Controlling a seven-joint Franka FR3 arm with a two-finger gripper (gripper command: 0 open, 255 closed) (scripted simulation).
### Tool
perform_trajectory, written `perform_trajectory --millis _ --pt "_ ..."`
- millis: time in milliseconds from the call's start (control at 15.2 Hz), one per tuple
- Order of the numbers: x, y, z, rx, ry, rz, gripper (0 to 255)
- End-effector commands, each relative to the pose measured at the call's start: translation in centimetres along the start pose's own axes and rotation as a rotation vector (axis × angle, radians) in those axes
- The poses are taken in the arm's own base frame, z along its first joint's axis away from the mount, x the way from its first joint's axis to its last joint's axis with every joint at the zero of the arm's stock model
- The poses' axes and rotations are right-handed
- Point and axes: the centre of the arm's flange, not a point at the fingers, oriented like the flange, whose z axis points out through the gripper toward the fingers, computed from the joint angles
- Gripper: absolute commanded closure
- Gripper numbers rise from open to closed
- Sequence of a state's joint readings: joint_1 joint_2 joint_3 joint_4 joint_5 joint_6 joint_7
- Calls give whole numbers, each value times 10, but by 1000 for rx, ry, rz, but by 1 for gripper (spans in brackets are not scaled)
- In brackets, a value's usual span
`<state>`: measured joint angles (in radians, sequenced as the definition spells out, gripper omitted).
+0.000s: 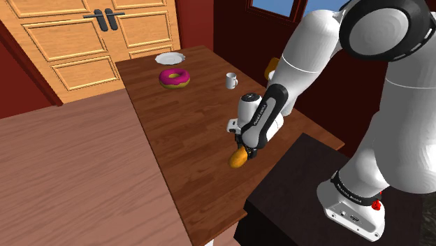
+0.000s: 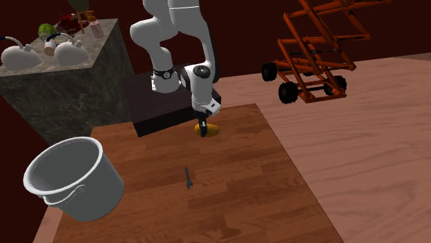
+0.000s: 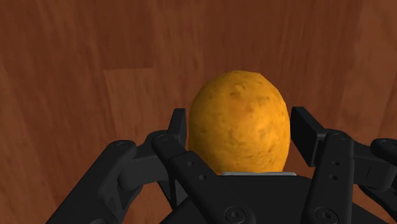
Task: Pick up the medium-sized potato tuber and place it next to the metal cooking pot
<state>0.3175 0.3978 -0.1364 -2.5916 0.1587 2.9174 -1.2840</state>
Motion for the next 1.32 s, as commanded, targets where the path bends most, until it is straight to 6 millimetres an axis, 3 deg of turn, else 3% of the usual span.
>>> perform_trajectory --millis 0,1254 --pt "-1 -1 -11 0 0 0 255" --pt "-5 -7 -111 0 0 0 255"
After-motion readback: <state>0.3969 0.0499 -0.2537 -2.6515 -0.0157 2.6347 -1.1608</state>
